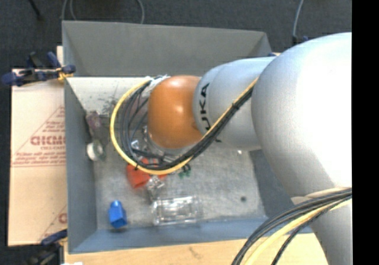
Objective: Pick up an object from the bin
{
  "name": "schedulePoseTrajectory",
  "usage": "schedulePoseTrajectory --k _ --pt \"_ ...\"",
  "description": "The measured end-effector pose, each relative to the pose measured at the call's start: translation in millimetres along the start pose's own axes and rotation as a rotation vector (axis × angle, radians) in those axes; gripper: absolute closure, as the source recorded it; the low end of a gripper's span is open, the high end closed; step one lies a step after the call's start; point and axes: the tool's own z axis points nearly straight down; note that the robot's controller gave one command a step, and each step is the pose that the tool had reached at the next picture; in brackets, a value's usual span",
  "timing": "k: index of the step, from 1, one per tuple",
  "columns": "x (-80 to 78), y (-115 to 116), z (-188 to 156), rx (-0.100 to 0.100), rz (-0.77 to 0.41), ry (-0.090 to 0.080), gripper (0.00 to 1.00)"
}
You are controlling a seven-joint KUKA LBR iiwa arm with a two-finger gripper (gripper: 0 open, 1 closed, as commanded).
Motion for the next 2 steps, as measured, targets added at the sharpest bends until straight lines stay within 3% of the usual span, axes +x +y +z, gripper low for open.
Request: schedulePoseTrajectory --k 1,2 --pt "-2.2 -3 -4 -0.001 0.006 -0.008 1.00" --pt "-2.8 -101 -131 0.001 -0.200 0.003 1.00"
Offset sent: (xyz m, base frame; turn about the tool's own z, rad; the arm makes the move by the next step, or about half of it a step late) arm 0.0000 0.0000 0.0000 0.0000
